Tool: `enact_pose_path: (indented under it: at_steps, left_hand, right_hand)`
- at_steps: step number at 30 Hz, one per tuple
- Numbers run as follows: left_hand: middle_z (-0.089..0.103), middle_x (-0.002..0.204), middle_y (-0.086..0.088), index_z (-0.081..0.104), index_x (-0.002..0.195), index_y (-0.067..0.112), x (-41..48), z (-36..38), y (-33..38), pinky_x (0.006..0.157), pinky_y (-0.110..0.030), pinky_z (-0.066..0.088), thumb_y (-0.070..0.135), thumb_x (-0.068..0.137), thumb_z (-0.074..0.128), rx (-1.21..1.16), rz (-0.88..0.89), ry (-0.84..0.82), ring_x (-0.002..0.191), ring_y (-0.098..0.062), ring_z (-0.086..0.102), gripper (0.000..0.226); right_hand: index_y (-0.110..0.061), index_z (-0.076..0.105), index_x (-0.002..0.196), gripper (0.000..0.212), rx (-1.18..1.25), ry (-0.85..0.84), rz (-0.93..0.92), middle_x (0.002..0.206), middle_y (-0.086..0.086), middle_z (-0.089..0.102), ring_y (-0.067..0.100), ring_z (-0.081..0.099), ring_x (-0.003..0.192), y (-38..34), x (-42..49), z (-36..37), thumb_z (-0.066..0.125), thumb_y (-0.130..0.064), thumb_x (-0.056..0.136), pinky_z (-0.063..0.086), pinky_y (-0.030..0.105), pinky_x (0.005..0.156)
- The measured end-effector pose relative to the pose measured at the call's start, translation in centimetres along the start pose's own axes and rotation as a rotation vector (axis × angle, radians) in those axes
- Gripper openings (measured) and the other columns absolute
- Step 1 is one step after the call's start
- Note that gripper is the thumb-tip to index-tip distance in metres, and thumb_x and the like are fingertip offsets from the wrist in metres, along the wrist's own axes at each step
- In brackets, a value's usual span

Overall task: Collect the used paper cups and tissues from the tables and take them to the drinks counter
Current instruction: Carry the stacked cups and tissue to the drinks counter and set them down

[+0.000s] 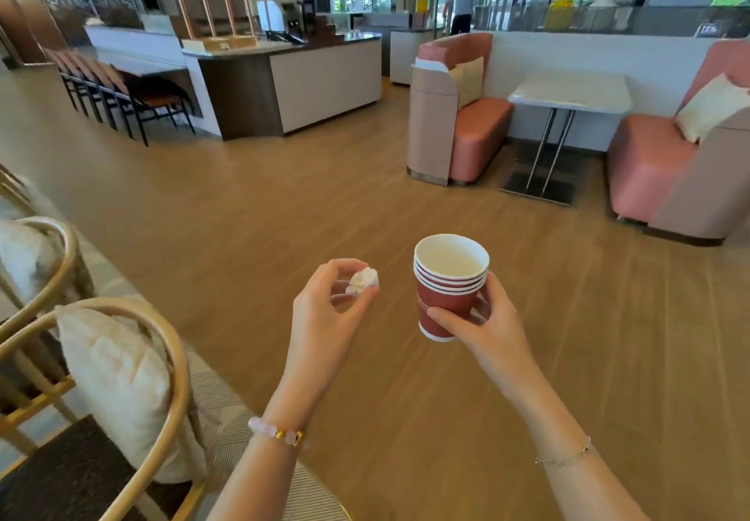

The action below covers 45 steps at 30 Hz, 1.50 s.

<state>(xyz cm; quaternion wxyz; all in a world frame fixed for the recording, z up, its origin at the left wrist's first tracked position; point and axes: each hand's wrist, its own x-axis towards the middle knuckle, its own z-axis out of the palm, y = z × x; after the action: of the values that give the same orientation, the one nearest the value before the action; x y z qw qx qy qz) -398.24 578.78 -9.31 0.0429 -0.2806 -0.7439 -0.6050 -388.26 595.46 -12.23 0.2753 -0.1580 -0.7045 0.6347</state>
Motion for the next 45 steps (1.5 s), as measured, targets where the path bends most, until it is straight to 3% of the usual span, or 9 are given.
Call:
enact_pose_path:
  at_steps: [11,23,37,41,45]
  left_hand:
    - [0.066,0.094,0.014,0.064,0.093,0.027,18.0,4.8,-8.6,0.074,-0.014,0.049,0.020,0.083,0.069,-0.019,-0.026,0.004,0.084,-0.002,0.061,0.013]
    - [0.066,0.094,0.013,0.064,0.093,0.028,45.9,6.2,-19.0,0.074,-0.013,0.048,0.019,0.084,0.069,-0.036,0.023,-0.013,0.084,-0.002,0.061,0.014]
    - [0.065,0.095,0.017,0.064,0.095,0.027,70.6,8.2,-32.1,0.075,-0.014,0.049,0.019,0.083,0.069,0.017,-0.045,0.051,0.086,-0.001,0.060,0.015]
    - [0.065,0.094,0.014,0.064,0.093,0.026,80.5,10.4,-35.9,0.074,-0.012,0.047,0.015,0.083,0.069,0.040,-0.051,0.061,0.084,0.000,0.060,0.016]
    - [0.066,0.094,0.014,0.064,0.094,0.026,90.6,12.0,-38.9,0.074,-0.011,0.047,0.016,0.083,0.069,0.051,-0.039,0.076,0.084,-0.001,0.060,0.016]
  right_hand:
    - [-0.031,0.054,0.119,0.066,-0.013,-0.018,0.020,0.113,-0.009,0.065,0.001,0.062,0.102,4.6,19.8,2.0,0.080,-0.027,0.059,0.050,0.015,0.080]
    - [-0.034,0.055,0.113,0.058,-0.013,0.011,-0.019,0.109,-0.012,0.066,-0.002,0.063,0.097,8.3,47.6,10.0,0.082,-0.007,0.069,0.048,0.010,0.074]
    - [-0.028,0.054,0.121,0.060,0.005,-0.091,0.002,0.114,-0.009,0.064,-0.002,0.062,0.099,15.4,76.4,17.8,0.082,-0.011,0.071,0.048,0.009,0.073]
    - [-0.028,0.053,0.123,0.065,0.023,-0.116,0.005,0.115,-0.009,0.064,0.000,0.062,0.102,17.7,87.0,19.6,0.082,-0.022,0.066,0.049,0.011,0.075]
    - [-0.036,0.052,0.122,0.065,0.027,-0.138,0.001,0.114,-0.014,0.064,0.000,0.061,0.103,18.8,97.6,21.2,0.083,-0.021,0.067,0.049,0.012,0.075]
